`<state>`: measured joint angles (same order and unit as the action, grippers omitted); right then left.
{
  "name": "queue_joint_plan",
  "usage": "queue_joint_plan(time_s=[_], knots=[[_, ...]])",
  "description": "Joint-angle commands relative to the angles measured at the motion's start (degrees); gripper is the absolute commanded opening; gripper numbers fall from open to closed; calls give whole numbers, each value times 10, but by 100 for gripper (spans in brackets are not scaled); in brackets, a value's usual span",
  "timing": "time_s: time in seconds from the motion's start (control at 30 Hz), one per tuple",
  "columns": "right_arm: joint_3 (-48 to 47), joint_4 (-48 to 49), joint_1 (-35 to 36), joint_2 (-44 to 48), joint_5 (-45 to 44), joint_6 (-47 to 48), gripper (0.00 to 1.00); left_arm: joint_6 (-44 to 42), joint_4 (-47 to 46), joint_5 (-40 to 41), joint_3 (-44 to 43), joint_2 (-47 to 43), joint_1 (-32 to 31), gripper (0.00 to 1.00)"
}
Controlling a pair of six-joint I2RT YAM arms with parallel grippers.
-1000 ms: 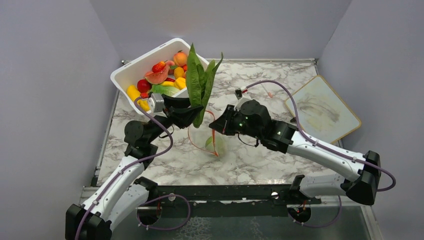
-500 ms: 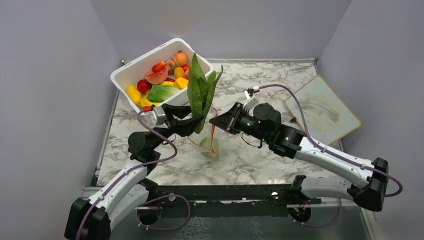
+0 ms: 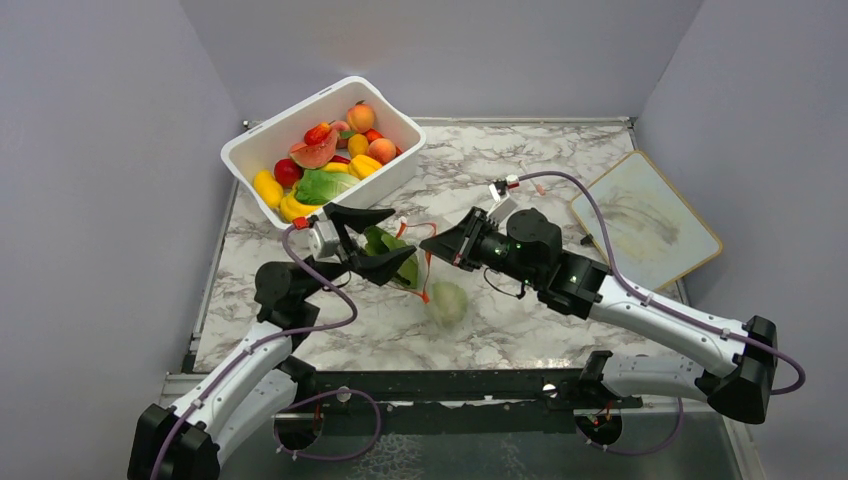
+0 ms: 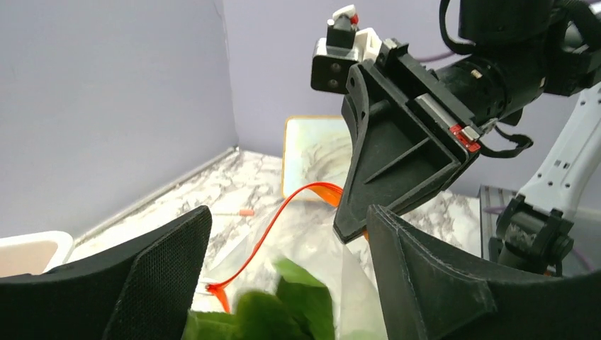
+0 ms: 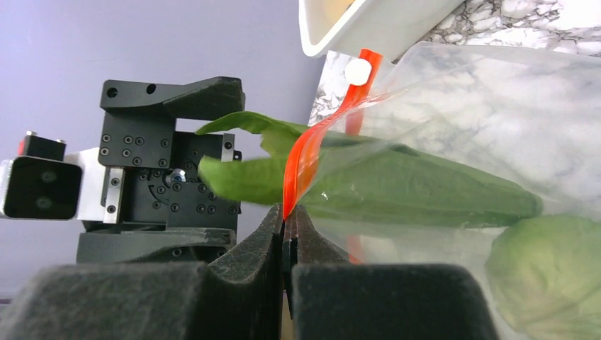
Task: Place the food in the zip-top bag and seal the zipper
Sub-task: Place the fake vegetable in the zipper food storage bag.
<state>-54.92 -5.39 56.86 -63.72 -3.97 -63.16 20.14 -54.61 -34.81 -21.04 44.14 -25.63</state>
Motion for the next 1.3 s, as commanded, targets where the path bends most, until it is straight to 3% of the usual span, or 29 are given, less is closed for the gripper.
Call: queue_joint_plan(time_s=[0.0,0.2,0.4,0.53,0.67,0.9,1.1,1.2,1.27], knots=[[8,42,-5,19,12,4,1,-64,115,-32,-41,-16,-2,79],[2,30,-8,26,8,24,1,-139,284,2,-97,-44,-2,67],[-9,18,-7,30,4,39,1,-222,523,39,-218,-52,-1,78],[-10,22,-7,32,-4,43,1,-169,544,123,-217,-94,-2,90],[-19,25,-8,26,-2,46,1,-132,570,135,-199,-131,-1,95],[-39,17,-8,10,-6,48,1,-102,587,98,-166,-114,-2,96],[-37,15,-8,11,0,46,1,-117,598,115,-168,-80,-1,96],[-33,13,-8,13,-4,46,1,-131,598,99,-175,-72,-2,83],[-29,14,-8,15,-6,46,1,-139,598,87,-179,-71,-1,65]])
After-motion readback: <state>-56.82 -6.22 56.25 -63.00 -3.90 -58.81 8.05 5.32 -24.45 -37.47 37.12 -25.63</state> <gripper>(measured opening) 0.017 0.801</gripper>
